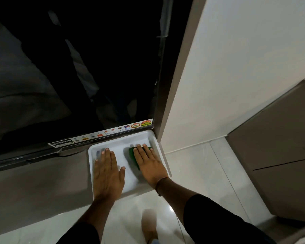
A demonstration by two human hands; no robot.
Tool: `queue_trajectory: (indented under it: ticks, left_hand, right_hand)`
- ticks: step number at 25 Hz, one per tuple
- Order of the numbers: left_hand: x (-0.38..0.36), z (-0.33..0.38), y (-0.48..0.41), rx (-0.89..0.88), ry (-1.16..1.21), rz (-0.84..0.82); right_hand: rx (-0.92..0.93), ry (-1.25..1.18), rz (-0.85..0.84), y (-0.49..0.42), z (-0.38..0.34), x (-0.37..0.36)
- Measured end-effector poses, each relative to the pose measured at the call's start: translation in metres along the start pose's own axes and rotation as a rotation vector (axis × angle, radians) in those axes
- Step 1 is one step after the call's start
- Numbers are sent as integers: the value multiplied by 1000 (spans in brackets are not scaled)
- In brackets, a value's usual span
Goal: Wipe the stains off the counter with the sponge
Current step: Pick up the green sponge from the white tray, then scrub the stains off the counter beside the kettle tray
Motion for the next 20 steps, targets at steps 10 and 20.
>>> queue_trajectory:
  ticks: [10,20]
  left_hand:
    - [100,186,10,-397,-67,119]
    - [205,587,34,-863,-64,345]
  right_hand:
    - [-113,48,444,128,88,176]
    - [-593,135,704,377,358,348]
Point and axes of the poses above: each hand's wrist, its own y-axis away from the middle knuckle, its own x-axis out of the back of the hand, z = x × y, the point moved 10 cm from there along -y, towards the middle knuckle, and after that the axes turned 15 degrees about -y, right-handed, at the moved point
